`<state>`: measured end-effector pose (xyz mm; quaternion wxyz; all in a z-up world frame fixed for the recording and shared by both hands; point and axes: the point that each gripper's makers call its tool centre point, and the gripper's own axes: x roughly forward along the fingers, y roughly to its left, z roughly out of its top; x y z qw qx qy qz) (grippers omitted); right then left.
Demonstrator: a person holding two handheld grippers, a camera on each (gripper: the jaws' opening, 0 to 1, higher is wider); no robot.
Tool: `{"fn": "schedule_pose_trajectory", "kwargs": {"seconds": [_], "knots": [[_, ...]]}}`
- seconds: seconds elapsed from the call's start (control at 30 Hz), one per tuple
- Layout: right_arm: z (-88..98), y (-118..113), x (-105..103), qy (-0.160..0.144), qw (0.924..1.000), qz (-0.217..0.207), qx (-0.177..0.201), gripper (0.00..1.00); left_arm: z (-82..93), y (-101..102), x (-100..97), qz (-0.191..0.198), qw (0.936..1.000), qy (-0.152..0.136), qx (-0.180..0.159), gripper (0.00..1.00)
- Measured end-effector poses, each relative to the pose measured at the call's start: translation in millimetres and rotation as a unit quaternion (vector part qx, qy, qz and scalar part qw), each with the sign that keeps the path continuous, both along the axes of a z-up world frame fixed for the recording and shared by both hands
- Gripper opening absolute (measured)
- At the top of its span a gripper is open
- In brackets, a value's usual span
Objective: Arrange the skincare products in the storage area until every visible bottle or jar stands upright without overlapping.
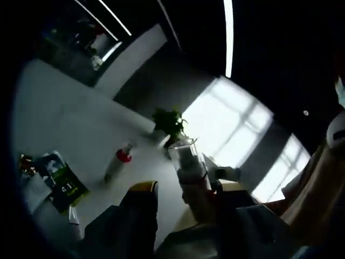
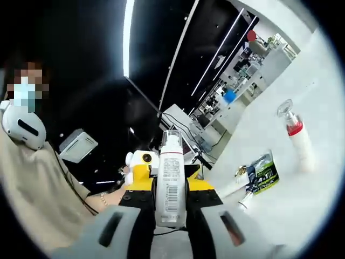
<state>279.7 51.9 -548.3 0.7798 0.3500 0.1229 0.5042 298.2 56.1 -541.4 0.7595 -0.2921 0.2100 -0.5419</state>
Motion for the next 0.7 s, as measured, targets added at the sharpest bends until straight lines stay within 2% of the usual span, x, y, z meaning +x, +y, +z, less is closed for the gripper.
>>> {"fn": "schedule_pose_trajectory", "kwargs": {"seconds": [0.17,0.27,0.33,0.4,0.43,0.53,0.6,0.7], "knots": [[4.2,-2,-4,-0.004,0.9999,0.009,0.009,0.19,7.5,-9,-2.7,-0.022,0.9997,-0.009,-0.008,0.31],[3.4,-4,-3,-0.005,0.9999,0.007,0.007,0.2,15.3,-14,-6.0,-0.037,0.999,-0.018,-0.018,0.2],[6.4,-7,-3,-0.011,0.9998,0.01,0.01,0.2,20.1,-17,-4.2,-0.038,0.999,-0.017,-0.017,0.19],[5.6,-8,0,-0.039,0.999,0.002,-0.021,0.2,21.1,-19,-1.6,-0.036,0.9991,-0.021,-0.004,0.19],[3.9,-5,0,-0.056,0.9972,0.006,-0.049,0.2,22.5,-21,-1.4,-0.038,0.9989,-0.027,0.003,0.19],[-2.7,-1,3,-0.083,0.9906,0.003,-0.109,0.21,21.9,-25,1.8,-0.033,0.998,-0.045,0.029,0.19],[-6.8,-1,7,-0.087,0.9865,-0.004,-0.138,0.21,19.5,-28,4.6,-0.028,0.9957,-0.069,0.054,0.19],[-12.1,-4,14,-0.102,0.9797,-0.022,-0.172,0.22,17.7,-31,7.4,-0.021,0.9945,-0.073,0.072,0.19]]}}
